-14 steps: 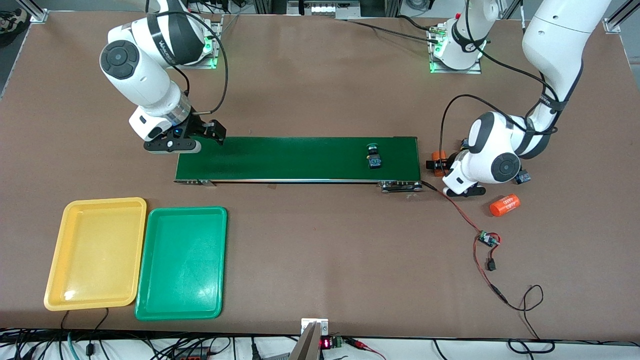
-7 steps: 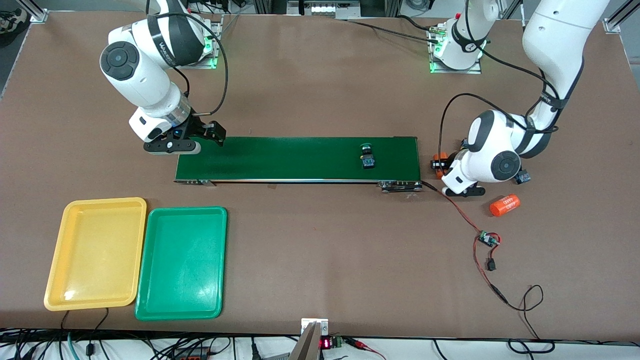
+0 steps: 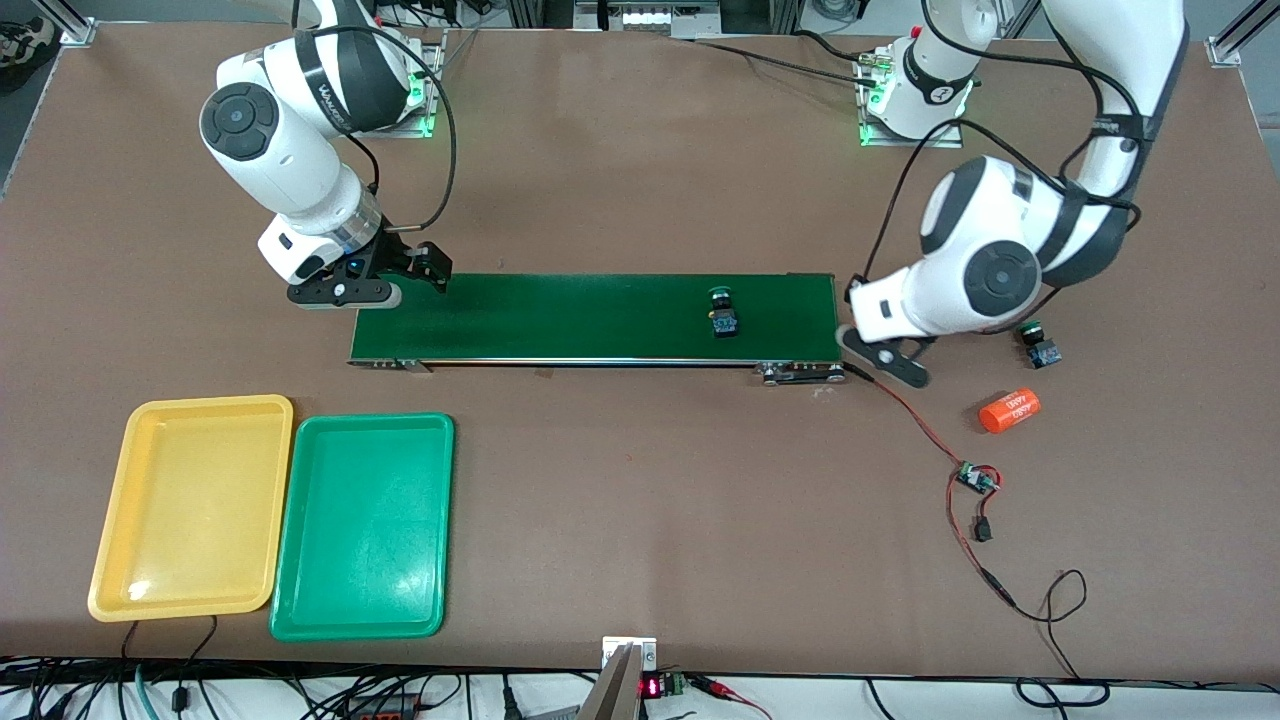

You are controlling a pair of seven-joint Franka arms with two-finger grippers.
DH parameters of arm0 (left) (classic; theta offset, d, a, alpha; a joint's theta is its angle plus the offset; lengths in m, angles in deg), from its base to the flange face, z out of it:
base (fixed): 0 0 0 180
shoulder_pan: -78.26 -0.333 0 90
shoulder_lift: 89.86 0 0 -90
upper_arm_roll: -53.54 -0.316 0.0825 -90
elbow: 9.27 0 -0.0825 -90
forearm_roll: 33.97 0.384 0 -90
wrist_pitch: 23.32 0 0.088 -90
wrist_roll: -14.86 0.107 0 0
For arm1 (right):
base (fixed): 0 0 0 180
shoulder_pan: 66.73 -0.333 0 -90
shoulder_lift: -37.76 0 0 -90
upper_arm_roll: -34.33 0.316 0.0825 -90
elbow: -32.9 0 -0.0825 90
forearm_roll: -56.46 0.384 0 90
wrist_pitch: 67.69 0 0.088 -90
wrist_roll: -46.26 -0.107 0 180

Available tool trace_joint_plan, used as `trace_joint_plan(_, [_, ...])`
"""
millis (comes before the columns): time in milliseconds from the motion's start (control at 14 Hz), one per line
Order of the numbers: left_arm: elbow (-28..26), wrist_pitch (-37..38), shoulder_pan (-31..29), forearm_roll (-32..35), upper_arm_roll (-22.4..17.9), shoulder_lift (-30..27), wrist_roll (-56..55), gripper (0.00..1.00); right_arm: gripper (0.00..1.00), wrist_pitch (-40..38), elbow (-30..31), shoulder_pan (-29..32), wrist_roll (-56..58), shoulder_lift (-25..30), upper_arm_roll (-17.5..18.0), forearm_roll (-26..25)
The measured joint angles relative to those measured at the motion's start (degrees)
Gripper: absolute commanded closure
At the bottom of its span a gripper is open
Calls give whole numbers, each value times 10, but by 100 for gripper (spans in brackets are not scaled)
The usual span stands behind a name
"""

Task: Sort buttons by color to trays
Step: 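Place the orange cylinder on the conveyor belt with the left gripper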

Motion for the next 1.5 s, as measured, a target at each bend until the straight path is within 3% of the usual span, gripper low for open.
trace_joint_plan(499, [-3, -40, 74, 65, 0, 14, 262, 100, 0, 0, 0, -1, 0, 0, 0, 0])
trace_joint_plan(785, [-13, -72, 135, 161, 1, 35, 282, 96, 0, 0, 0, -5, 0, 0, 0, 0])
trace_joint_plan(1070, [-31, -73, 150, 175, -2, 43, 276, 88, 0, 0, 0, -5, 0, -1, 0, 0])
trace_joint_plan(1141, [-36, -73, 149, 175, -4, 44, 262, 83, 0, 0, 0, -5, 0, -1, 0, 0])
trace_joint_plan(1213, [-43, -73, 148, 175, -5, 45, 240, 67, 0, 0, 0, -6, 0, -1, 0, 0])
trace_joint_plan(1284, [-49, -74, 148, 175, -5, 45, 221, 1, 0, 0, 0, -6, 0, -1, 0, 0])
trace_joint_plan(1498, [-53, -80, 148, 175, -5, 45, 198, 0, 0, 0, 0, -6, 0, -1, 0, 0])
